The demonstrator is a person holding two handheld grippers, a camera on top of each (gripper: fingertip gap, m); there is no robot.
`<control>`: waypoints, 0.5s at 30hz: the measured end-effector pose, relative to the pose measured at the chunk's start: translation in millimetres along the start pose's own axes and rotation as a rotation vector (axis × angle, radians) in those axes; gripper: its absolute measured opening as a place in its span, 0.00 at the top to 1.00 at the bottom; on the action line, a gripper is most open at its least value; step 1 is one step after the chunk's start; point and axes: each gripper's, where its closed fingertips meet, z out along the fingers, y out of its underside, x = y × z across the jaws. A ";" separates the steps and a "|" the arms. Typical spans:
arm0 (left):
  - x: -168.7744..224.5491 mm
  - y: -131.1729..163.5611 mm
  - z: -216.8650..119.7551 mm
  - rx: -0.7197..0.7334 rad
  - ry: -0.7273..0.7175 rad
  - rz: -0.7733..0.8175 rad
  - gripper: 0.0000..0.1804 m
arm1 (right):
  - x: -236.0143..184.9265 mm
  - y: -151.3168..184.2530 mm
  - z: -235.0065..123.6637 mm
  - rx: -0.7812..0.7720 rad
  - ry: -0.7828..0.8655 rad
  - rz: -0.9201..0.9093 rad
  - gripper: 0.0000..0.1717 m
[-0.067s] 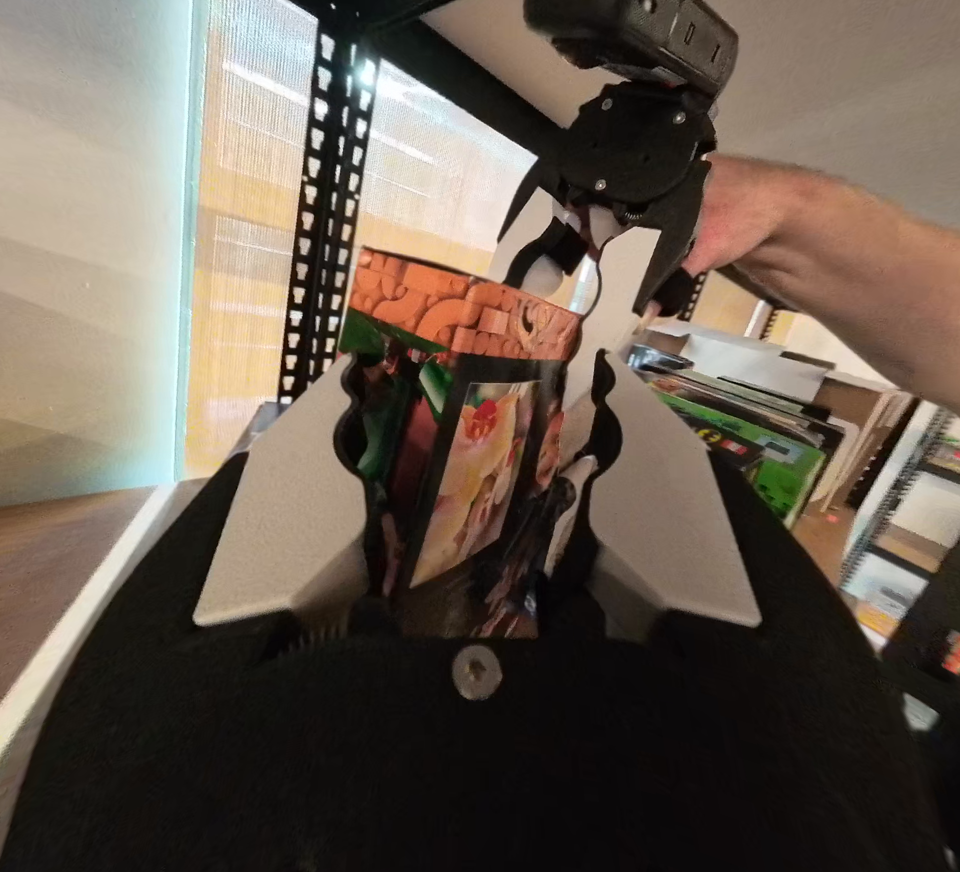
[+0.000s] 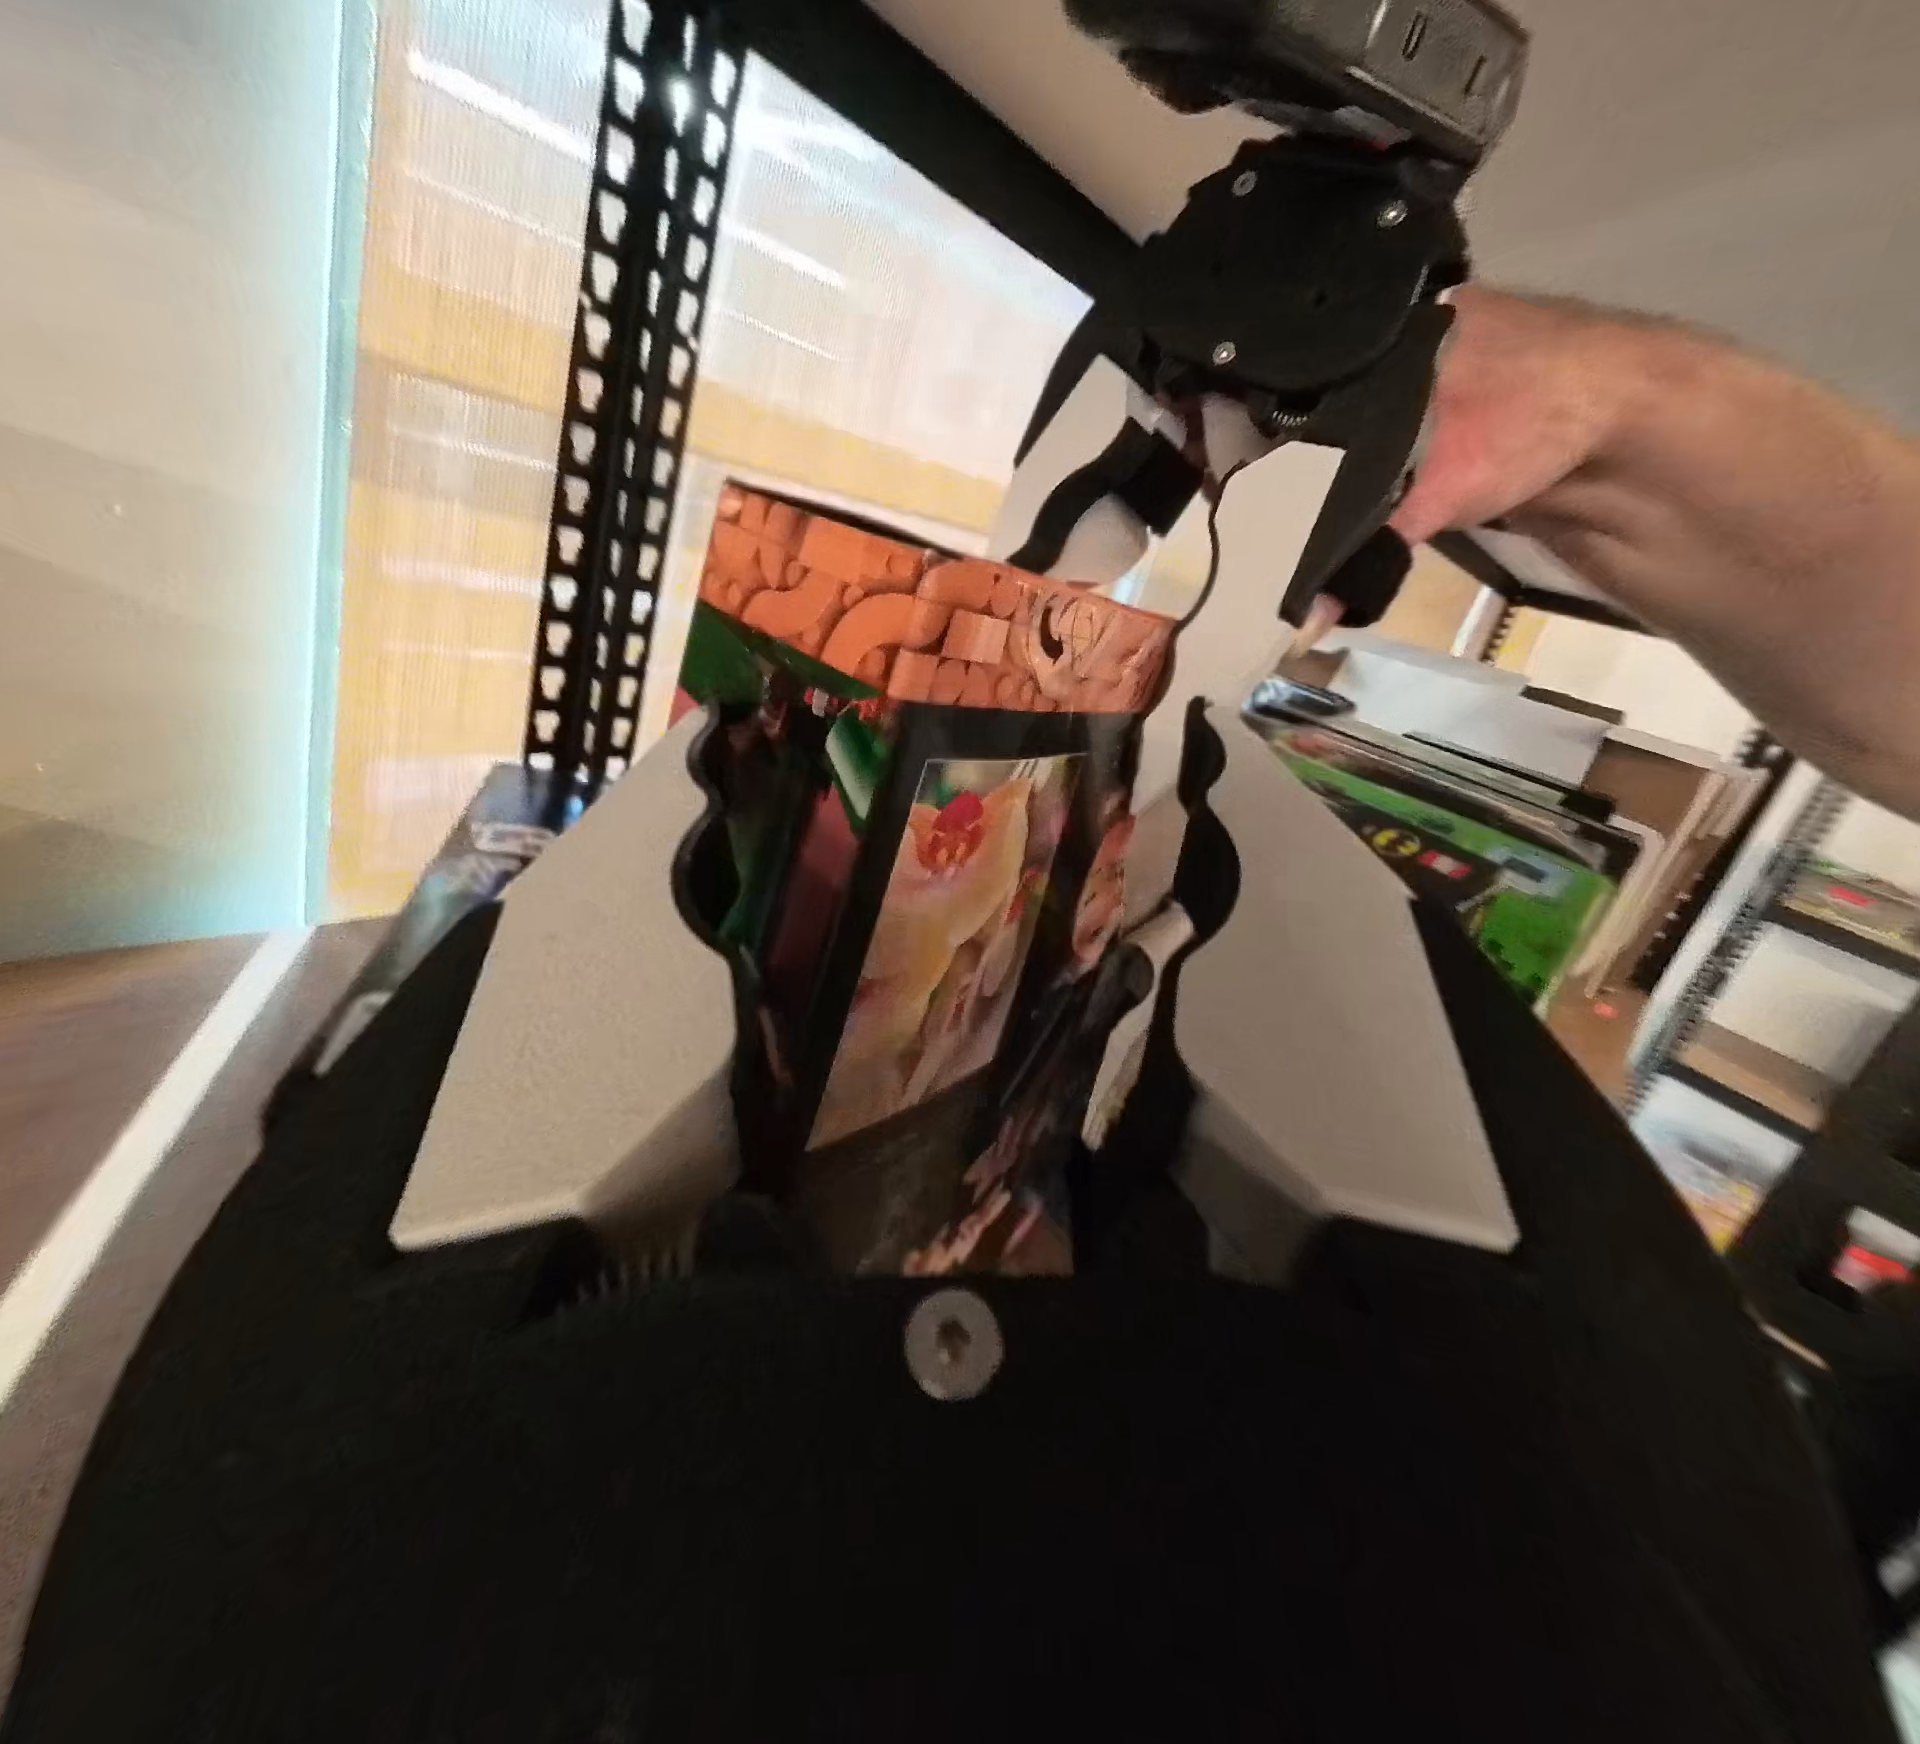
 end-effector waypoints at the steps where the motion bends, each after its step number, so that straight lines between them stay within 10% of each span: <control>1: 1.7 2.5 -2.2 -0.009 0.028 -0.021 0.54 | -3.8 3.0 1.9 -0.022 0.009 0.030 0.57; 15: 34.2 12.2 -34.2 -0.070 0.255 -0.095 0.55 | -66.2 53.0 -6.7 -0.065 0.031 0.524 0.56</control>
